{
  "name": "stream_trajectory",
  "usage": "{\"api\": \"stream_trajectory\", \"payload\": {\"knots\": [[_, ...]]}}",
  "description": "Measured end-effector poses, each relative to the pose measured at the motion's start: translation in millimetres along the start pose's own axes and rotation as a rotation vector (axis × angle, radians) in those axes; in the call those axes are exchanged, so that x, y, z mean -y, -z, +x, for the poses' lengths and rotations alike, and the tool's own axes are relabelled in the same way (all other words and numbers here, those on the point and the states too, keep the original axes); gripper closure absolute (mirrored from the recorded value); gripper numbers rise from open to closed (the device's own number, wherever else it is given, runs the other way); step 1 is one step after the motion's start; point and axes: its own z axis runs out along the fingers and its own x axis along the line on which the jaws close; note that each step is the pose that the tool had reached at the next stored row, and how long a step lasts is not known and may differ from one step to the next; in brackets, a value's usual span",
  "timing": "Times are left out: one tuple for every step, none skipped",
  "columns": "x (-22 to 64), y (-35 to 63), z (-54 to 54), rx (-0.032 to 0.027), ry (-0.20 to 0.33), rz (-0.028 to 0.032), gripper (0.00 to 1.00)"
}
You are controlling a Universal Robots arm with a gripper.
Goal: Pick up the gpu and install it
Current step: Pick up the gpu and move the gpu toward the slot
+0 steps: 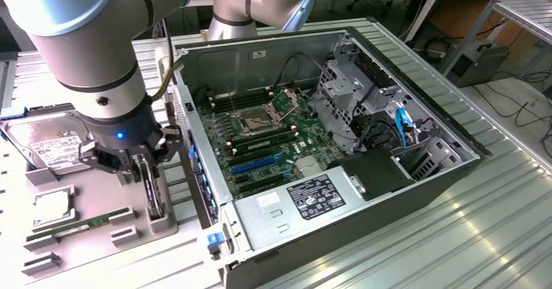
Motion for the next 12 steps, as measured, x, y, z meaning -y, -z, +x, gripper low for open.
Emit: {"api": "stream_trajectory", "payload": {"knots": [[0.0,0.0,0.0,-0.0001,0.0,0.0,0.66],[0.0,0.0,0.0,-0.0001,0.0,0.0,0.72],[0.0,0.0,0.0,-0.0001,0.0,0.0,0.74],[0.0,0.0,0.0,-0.0001,0.0,0.0,0.74],[0.0,0.0,0.0,0.0,0.0,0.0,0.74],[0.0,0.0,0.0,0.0,0.0,0.0,0.74],[0.0,0.0,0.0,0.0,0.0,0.0,0.74],[0.0,0.0,0.0,0.0,0.0,0.0,0.74],[0.0,0.0,0.0,-0.0001,0.0,0.0,0.74],[0.0,0.0,0.0,0.0,0.0,0.0,0.74],[0.0,0.0,0.0,0.0,0.0,0.0,0.74],[0.0,0.0,0.0,0.0,0.0,0.0,0.74]]}}
